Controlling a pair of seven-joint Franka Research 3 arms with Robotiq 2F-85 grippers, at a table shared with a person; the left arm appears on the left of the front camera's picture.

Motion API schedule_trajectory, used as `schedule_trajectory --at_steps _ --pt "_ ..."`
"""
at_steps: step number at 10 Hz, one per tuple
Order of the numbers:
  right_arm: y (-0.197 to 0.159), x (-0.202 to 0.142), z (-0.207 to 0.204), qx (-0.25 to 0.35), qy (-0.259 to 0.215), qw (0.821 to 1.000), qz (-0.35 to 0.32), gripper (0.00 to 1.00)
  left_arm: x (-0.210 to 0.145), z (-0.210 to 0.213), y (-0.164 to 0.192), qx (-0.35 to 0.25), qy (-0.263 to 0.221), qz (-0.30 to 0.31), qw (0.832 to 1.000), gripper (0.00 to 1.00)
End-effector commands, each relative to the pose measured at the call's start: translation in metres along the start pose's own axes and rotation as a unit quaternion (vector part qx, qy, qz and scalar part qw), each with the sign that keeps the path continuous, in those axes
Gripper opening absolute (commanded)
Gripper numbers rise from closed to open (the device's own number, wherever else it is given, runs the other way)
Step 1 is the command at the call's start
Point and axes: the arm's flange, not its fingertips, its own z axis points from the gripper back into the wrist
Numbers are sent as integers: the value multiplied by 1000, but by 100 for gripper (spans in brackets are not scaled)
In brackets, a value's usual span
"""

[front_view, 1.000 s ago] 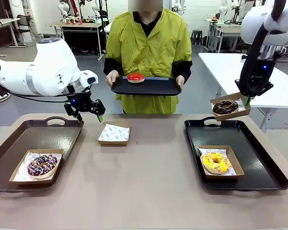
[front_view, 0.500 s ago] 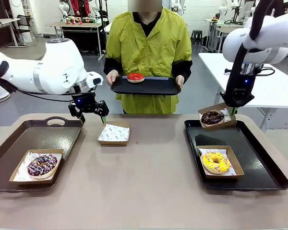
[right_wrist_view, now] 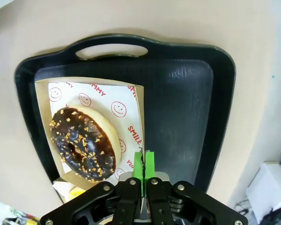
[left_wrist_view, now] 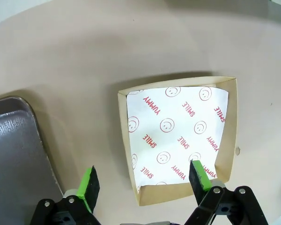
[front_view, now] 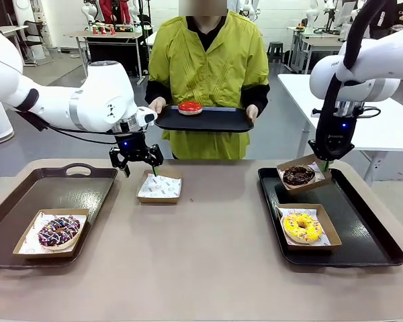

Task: Individually package the donuts and arrange them on the tray.
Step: Place the picked Paper togo box on the Handle tray while simultaneously picking up another Paper togo box from the table with the other hand.

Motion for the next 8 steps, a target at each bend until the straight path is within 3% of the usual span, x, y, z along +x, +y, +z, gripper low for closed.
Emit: schedule_trajectory --at_steps 1,8 --pt "-11 -3 -10 19 8 1000 6 1 6 -1 -5 20 4 12 1000 100" --pt "-28 -7 -28 35 15 999 1 1 15 -19 -2 34 25 32 999 100"
